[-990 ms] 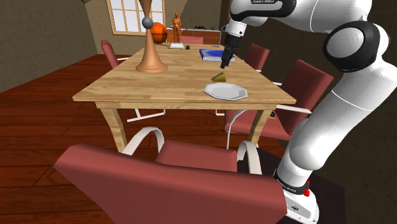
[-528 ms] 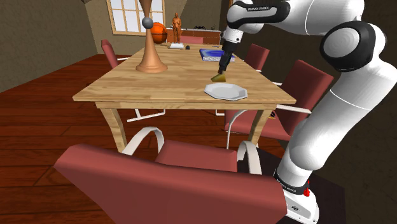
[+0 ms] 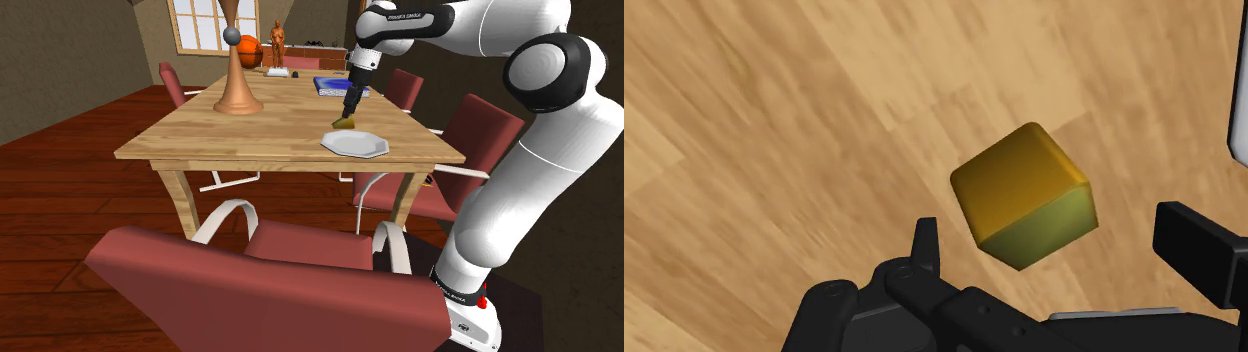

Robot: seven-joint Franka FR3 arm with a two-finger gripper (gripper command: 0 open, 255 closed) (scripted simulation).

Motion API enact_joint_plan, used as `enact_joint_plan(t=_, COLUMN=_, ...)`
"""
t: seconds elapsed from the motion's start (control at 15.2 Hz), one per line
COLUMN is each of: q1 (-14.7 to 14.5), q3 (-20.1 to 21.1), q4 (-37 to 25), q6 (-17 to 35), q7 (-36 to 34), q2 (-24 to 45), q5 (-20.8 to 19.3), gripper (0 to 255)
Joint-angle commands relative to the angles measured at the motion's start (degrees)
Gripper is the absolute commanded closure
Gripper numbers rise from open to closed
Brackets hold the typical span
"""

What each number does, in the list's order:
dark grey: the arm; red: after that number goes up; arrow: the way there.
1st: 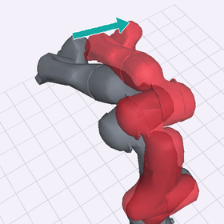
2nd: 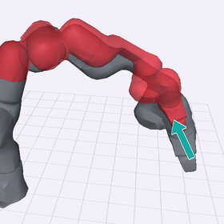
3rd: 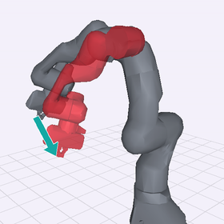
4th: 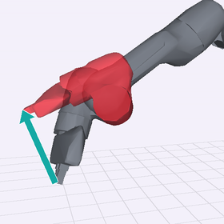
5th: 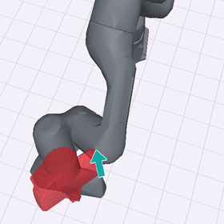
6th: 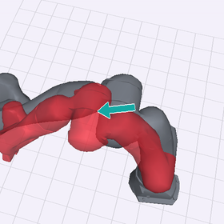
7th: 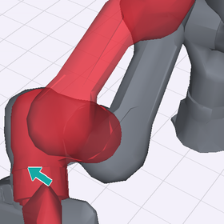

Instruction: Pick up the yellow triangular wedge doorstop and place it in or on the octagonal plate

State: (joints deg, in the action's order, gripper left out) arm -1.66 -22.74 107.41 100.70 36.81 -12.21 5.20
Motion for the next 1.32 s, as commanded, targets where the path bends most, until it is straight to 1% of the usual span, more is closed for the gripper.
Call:
enact_joint_plan(t=0.0, q1=0.0, q3=0.0, q4=0.0, q6=0.0, q7=0.0, q2=0.0, q5=0.0, gripper=255)
enact_joint_plan(t=0.33, q1=0.0, q3=0.0, q4=0.0, q6=0.0, q7=0.0, q2=0.0, q5=0.0, gripper=255)
enact_joint_plan(t=0.46, q1=0.1, q3=-0.5, q4=-1.2, q6=-0.4, q7=0.7, q2=0.9, q5=0.3, gripper=255)
enact_joint_plan(t=0.53, q1=0.1, q3=-0.3, q4=-0.7, q6=-0.6, q7=0.4, q2=0.2, q5=0.0, gripper=255)
enact_joint_plan(t=0.59, q1=-0.1, q3=0.0, q4=-2.1, q6=-0.4, q7=0.3, q2=0.0, q5=5.1, gripper=255)
enact_joint_plan(t=0.66, q1=-0.1, q3=0.0, q4=-2.1, q6=-0.4, q7=0.3, q2=0.0, q5=5.1, gripper=0)
enact_joint_plan(t=0.79, q1=0.1, q3=-2.9, q4=5.0, q6=3.4, q7=9.1, q2=-7.5, q5=11.1, gripper=0)
enact_joint_plan(t=0.86, q1=-0.1, q3=-4.0, q4=6.9, q6=4.2, q7=11.8, q2=-9.5, q5=12.9, gripper=0)
enact_joint_plan(t=1.25, q1=-0.7, q3=-3.3, q4=10.7, q6=8.7, q7=12.2, q2=-9.0, q5=13.6, gripper=0)
